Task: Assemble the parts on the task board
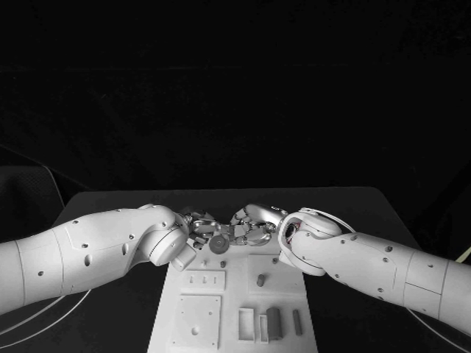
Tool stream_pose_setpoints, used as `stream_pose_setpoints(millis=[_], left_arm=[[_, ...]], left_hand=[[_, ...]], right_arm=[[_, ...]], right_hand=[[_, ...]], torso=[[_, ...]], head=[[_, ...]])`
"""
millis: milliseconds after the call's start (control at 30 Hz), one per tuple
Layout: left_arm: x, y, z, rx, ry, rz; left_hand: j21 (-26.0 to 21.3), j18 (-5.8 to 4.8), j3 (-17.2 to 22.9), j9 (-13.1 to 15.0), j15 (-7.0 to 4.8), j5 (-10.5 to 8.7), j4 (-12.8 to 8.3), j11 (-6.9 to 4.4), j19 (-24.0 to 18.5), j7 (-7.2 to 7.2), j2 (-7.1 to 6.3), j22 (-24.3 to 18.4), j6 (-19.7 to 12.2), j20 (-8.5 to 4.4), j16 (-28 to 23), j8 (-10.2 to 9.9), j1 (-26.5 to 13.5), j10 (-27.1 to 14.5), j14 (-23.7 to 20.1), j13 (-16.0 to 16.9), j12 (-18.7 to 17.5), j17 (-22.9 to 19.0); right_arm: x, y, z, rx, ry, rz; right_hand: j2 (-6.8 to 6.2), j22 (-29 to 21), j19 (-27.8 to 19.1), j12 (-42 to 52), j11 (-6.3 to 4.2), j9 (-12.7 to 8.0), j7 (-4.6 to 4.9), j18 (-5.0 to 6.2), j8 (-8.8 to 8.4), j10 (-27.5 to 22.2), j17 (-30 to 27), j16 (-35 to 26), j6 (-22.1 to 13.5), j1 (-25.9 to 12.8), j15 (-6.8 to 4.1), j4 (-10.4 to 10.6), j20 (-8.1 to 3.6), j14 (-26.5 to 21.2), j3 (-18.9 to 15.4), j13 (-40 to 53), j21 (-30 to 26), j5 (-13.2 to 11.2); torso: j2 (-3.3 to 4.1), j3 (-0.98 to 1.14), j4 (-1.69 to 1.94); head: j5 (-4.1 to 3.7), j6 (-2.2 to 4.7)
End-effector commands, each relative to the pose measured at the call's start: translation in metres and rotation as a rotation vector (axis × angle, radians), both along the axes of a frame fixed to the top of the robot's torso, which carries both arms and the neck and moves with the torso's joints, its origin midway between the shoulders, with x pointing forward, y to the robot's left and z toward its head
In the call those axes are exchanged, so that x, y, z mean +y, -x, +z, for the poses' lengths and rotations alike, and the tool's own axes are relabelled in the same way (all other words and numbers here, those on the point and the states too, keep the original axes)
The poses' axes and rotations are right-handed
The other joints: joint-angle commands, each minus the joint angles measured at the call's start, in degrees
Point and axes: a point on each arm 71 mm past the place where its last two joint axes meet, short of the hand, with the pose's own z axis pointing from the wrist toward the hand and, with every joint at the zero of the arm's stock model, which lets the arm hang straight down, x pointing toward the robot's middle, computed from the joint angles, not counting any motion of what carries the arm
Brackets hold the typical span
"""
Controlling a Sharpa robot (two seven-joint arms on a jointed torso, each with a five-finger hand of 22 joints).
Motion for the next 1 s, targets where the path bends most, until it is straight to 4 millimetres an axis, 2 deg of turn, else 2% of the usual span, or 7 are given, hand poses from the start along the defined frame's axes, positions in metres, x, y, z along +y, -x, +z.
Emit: stream_pose_setpoints(millis=[33,100,333,467,600,867,1000], left_arm=[[-0.002,0.001,0.001,0.002,0.036,0.0],[-0.002,0.001,0.001,0.006,0.035,-0.002],[0.003,0.001,-0.001,0.014,-0.05,-0.028],[0.005,0.002,-0.002,0.009,-0.116,-0.056],[0.005,0.003,-0.003,0.015,-0.15,-0.076],[0.008,0.001,-0.003,0.015,-0.158,-0.073],[0.006,0.001,-0.003,0.01,-0.161,-0.075]], left_hand=[[3.2,3.41,-0.5,-0.4,-0.15,-0.45,-0.7,-0.29,-0.7,1.04,-1.87,-0.2,-0.9,-0.09,-0.1,-0.5,-3.3,-0.4,-0.3,0.1,-0.5,-0.2],[3.2,3.42,-1.2,-0.5,-0.15,-0.5,-0.5,-0.27,-0.7,1.08,-2.35,-0.3,-1.1,-0.1,-0.2,-0.5,-4.3,-0.5,-0.4,0.1,-0.6,-0.3],[2.4,3.48,-5.2,-1.1,-0.06,-1.54,1.2,-0.02,-1.3,1.34,-5.54,-1.0,-2.8,-0.08,-0.6,-0.8,-10.9,-1.6,-1.2,0.1,-1.2,-0.7],[1.9,3.47,-6.7,-1.3,0.02,-1.65,2.6,0.16,-1.8,1.46,-6.21,-1.4,-3.7,-0.05,-1.0,-0.9,-14.1,-2.4,-1.9,0.1,-1.6,-0.9],[1.7,3.47,-7.3,-1.4,0.05,-1.63,3.3,0.23,-2.0,1.5,-6.08,-1.6,-4.1,-0.04,-1.1,-0.9,-15.4,-2.8,-2.2,0.0,-1.7,-1.0],[1.6,3.53,-7.5,-1.4,0.04,-1.42,3.1,0.24,-2.2,1.47,-5.4,-1.7,-4.2,-0.08,-1.2,-0.9,-15.3,-3.0,-2.4,0.0,-1.8,-1.0],[1.5,3.54,-7.5,-1.5,0.04,-1.4,3.0,0.24,-2.2,1.46,-5.33,-1.7,-4.2,-0.09,-1.2,-0.9,-15.3,-3.0,-2.4,0.0,-1.8,-1.0]], right_arm=[[0.001,0.001,-0.002,0.001,0.009,0.016],[0.0,0.0,-0.002,0.001,0.01,0.015],[-0.001,0.0,-0.002,-0.01,0.021,0.012],[-0.004,0.0,-0.002,-0.016,0.034,0.011],[-0.008,0.001,-0.002,-0.024,0.056,0.01],[-0.021,-0.001,-0.005,-0.032,0.079,-0.009],[-0.02,0.0,-0.004,-0.04,0.087,-0.008]], right_hand=[[0.09,-0.1,0.4,0.0,-0.36,0.0,1.89,0.78,0.38,-0.1,2.1,1.6,2.6,0.6,-0.06,0.0,-0.16,0.2,0.4,-0.1,4.1,0.3],[0.13,-0.1,0.4,0.0,-0.38,0.1,1.87,0.78,0.45,0.0,2.2,1.6,2.8,0.6,-0.06,0.0,-0.16,0.2,0.4,-0.1,4.1,0.3],[0.15,-0.1,0.5,0.0,-0.39,0.1,1.85,0.78,0.5,0.0,2.2,1.7,2.9,0.7,-0.07,-0.1,-0.17,0.3,0.5,-0.1,4.1,0.3],[0.12,-0.1,0.5,0.0,-0.39,0.1,1.85,0.78,0.52,0.0,2.2,1.7,2.9,0.7,-0.07,-0.1,-0.17,0.3,0.5,-0.1,4.2,0.3],[-0.05,-0.1,0.5,0.1,-0.41,0.1,1.83,0.78,0.57,0.0,2.2,1.7,3.1,0.7,-0.08,-0.1,-0.17,0.3,0.5,-0.1,4.2,0.3],[-0.23,-0.1,0.5,0.1,-0.42,0.1,1.82,0.78,0.6,0.1,2.1,1.7,3.2,0.8,-0.08,-0.2,-0.17,0.2,0.5,-0.1,4.2,0.2],[-0.27,-0.1,0.5,0.1,-0.42,0.1,1.82,0.78,0.61,0.1,2.1,1.7,3.3,0.8,-0.09,-0.2,-0.17,0.3,0.5,-0.1,4.2,0.2]], torso=[[0.02,-0.01,0.0],[0.02,-0.01,0.01],[0.01,0.03,0.04],[0.01,0.02,0.08],[0.01,0.05,0.03],[0.04,0.12,-0.11],[0.04,0.2,-0.04]], head=[[-0.03,-0.08],[-0.05,-0.09],[-0.16,-0.17],[-0.16,-0.24],[-0.18,-0.33],[-0.18,-0.43],[-0.28,-0.48]])
